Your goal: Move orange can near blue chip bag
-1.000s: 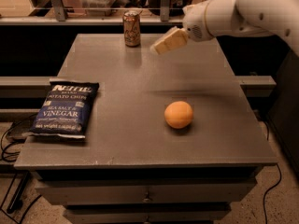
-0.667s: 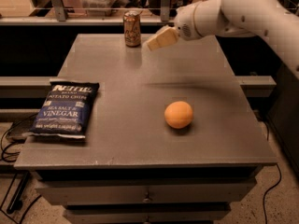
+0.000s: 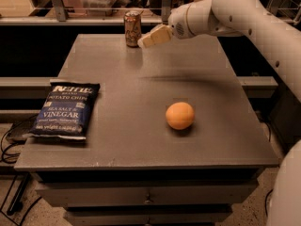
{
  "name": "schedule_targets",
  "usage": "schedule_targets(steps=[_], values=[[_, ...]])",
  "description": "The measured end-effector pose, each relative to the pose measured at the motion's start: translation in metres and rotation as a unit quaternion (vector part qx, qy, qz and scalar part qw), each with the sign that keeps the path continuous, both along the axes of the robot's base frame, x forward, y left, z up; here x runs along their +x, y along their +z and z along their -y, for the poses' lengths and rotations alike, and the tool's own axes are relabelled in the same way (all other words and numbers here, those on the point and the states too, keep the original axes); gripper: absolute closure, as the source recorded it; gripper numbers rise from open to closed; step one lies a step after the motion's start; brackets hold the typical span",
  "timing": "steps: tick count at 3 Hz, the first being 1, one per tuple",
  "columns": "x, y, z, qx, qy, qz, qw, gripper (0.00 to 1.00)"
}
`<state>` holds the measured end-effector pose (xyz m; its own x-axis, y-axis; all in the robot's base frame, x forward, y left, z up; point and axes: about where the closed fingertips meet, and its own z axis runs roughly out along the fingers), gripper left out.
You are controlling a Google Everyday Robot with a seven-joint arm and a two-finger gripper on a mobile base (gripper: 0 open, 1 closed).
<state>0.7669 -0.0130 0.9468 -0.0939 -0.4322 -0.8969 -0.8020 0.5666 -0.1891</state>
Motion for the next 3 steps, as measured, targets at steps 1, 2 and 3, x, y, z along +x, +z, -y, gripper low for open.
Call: schedule_targets(steps=[1, 2, 3], values=[[0.004, -0.003, -0.003, 0.005, -0.005, -0.004, 1.0000, 0.00], [0.023, -0.009, -0.020, 0.033, -0.018, -0.002, 0.9993, 0.00], [0.047, -0.018, -0.039, 0.058, -0.029, 0.002, 0.9979, 0.00]])
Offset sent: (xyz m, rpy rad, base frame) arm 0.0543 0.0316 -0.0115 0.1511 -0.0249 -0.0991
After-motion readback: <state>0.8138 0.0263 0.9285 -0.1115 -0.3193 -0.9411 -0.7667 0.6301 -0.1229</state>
